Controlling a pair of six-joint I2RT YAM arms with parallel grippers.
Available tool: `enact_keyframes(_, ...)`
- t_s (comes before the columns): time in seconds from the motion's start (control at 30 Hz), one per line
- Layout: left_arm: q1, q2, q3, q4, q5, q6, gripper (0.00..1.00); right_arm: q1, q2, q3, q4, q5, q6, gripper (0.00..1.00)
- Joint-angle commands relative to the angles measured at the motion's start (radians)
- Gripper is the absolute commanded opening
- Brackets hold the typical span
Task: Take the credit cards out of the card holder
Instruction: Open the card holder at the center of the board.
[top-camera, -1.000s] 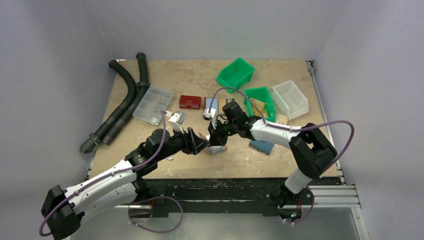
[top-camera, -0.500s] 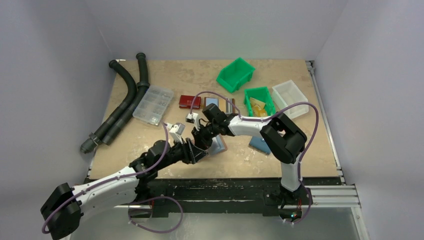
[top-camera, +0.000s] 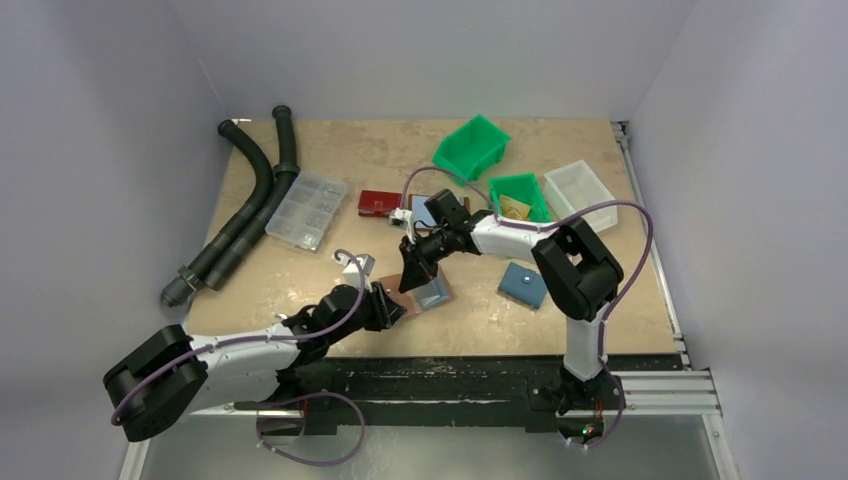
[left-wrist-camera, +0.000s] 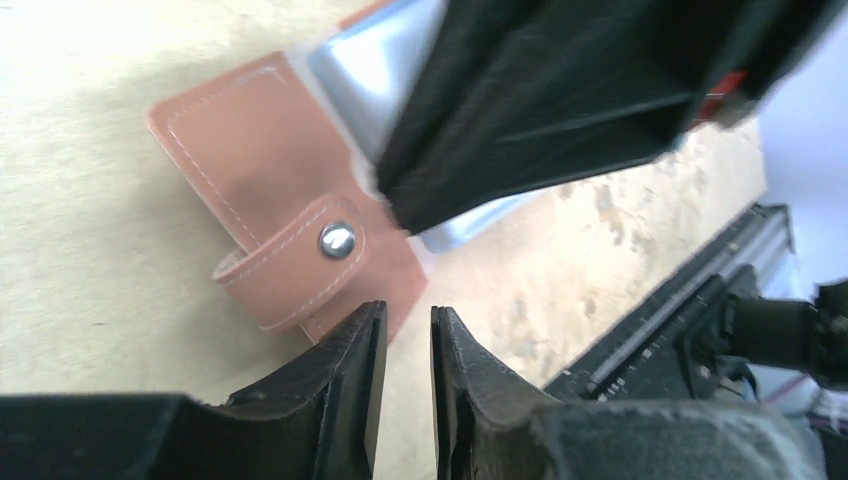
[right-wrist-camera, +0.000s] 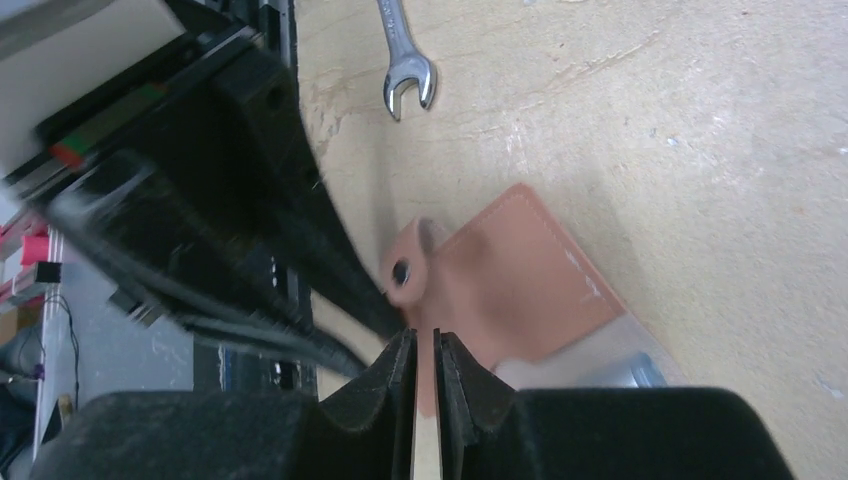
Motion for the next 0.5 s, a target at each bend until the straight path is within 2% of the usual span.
enact_keyframes(0.0,-0.004,0.045,0.029,-0.045,-0.150,-0.026,0.26,-0.052,-0.088,0.052,-0.124,-0.072,-0.158,0.20)
enact_keyframes(0.1,-0.005,0.081,0.057,-0.116,-0.220,-0.046,0.25,-0.069,-0.130,0.073,-0.236,-0.006,-0.276,0.20)
enact_keyframes(0.2,-0.003,0.118,0.080,-0.148,-0.253,-0.067,0.25,-0.097,-0.192,0.052,-0.264,0.120,-0.324,0.20)
enact_keyframes(0.33,-0.004,0.163,0.112,-0.129,-0.209,-0.033,0.27,-0.112,-0.276,-0.020,-0.221,0.338,-0.347,0.16)
enact_keyframes(0.47,-0.003,0.175,0.148,-0.125,-0.159,0.009,0.30,-0.113,-0.290,-0.036,-0.225,0.387,-0.355,0.09)
